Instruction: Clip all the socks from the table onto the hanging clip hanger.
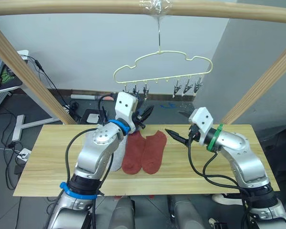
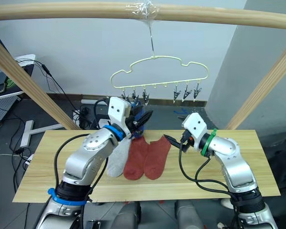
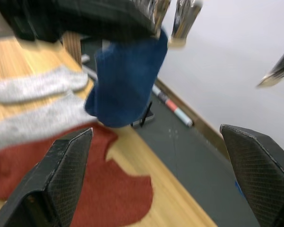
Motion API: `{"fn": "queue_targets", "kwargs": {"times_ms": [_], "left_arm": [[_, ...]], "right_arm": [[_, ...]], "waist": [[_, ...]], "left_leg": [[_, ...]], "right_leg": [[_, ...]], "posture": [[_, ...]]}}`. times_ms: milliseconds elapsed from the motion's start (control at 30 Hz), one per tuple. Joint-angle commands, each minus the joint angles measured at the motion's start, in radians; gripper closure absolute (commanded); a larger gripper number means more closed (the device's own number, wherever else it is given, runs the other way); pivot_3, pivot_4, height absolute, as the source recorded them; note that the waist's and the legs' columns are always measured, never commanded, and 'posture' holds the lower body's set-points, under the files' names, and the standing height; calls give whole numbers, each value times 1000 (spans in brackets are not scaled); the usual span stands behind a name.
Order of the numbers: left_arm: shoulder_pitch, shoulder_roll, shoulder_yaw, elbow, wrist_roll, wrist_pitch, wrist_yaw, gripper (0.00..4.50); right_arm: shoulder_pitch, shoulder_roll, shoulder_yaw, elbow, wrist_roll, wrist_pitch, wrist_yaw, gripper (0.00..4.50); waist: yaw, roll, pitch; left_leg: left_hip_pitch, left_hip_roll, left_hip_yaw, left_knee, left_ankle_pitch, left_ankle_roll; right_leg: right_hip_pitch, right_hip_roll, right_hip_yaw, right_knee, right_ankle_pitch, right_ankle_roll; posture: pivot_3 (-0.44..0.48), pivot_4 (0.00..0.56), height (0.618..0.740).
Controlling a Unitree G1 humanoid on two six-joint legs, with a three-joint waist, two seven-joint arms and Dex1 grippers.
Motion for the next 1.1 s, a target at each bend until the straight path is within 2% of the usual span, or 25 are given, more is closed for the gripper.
{"fn": "queue_targets", "kwargs": {"times_ms": [33,367,1100], "left_arm": [[-50,-38,9,65,72,-87,21,2375],[-151,-145,50,263,161,-176,82,2375],[-192,-204,71,342,292,-355,145,2375]], "right_arm": [[-19,5,-30,-82,56,45,-20,0],[-61,-1,-87,-154,174,154,-57,0],[-94,-38,-112,-170,228,191,-112,0]], "waist": [[1,0,0],[-9,0,0],[-24,0,0]], "left_leg": [[0,0,0,0,0,0],[-1,0,0,1,0,0],[-1,-1,0,1,0,0]], "right_leg": [[0,0,0,0,0,0],[0,0,0,-1,1,2],[0,0,0,0,1,2]], "posture": [[-44,235,740],[-94,222,740],[-114,212,740]]}}
